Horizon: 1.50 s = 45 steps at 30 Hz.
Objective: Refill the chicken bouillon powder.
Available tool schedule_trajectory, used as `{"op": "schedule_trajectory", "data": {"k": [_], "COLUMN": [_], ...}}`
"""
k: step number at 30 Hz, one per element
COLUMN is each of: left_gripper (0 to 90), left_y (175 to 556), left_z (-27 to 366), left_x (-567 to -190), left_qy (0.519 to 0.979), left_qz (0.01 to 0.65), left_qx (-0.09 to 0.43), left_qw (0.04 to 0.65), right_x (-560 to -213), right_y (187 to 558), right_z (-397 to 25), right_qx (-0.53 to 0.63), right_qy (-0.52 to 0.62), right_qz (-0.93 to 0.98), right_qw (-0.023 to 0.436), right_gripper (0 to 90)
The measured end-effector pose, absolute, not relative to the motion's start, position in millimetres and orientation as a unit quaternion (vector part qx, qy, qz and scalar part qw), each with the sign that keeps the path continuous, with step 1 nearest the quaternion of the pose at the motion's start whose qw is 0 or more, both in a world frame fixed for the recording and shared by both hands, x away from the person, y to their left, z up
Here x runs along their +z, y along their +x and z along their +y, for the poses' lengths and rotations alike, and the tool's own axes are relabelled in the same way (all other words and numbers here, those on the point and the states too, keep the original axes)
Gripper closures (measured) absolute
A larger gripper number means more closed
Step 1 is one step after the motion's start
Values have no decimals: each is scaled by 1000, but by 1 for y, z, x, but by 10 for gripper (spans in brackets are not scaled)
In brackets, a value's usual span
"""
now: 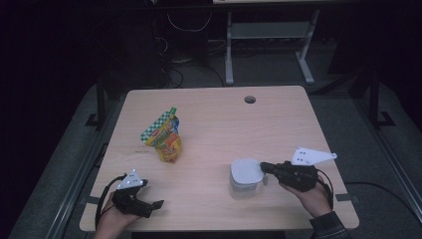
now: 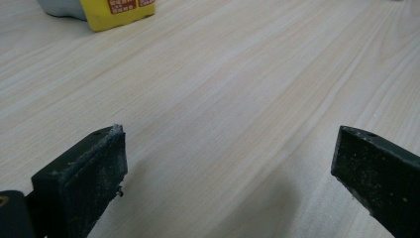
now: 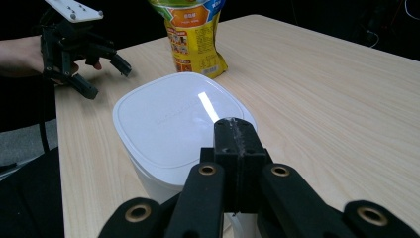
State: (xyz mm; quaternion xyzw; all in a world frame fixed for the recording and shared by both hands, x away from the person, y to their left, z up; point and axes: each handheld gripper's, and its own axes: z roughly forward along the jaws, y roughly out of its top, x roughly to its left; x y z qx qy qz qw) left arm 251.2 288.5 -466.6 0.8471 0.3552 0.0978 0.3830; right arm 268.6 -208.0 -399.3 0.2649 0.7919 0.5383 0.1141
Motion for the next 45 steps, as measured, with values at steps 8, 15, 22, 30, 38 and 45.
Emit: {"op": "schedule_trajectory", "data": {"k": [8, 15, 22, 30, 38, 45], "left_gripper": [2, 2, 2, 2, 2, 2], "left_y": [251, 251, 251, 251, 251, 251], "left_z": [289, 289, 289, 289, 289, 290], "left_x": [-467, -467, -467, -467, -466, -466], "left_qy": [845, 845, 844, 846, 847, 847], "left_qz": [356, 357, 358, 357, 356, 355], "left_qx": [97, 97, 96, 96, 97, 97], "left_qw": [386, 385, 387, 385, 384, 383], "right_x": [-400, -400, -402, -404, -405, -408], "right_y": [269, 269, 270, 270, 271, 270], "right_z": [-208, -209, -211, -213, -214, -215], "right_qx": [538, 537, 534, 530, 527, 523], "right_qy": [267, 267, 270, 275, 277, 280], "right_qz": [792, 792, 793, 793, 795, 797], "right_qw": [114, 114, 117, 118, 117, 116], "right_gripper": [900, 900, 900, 900, 900, 900]}}
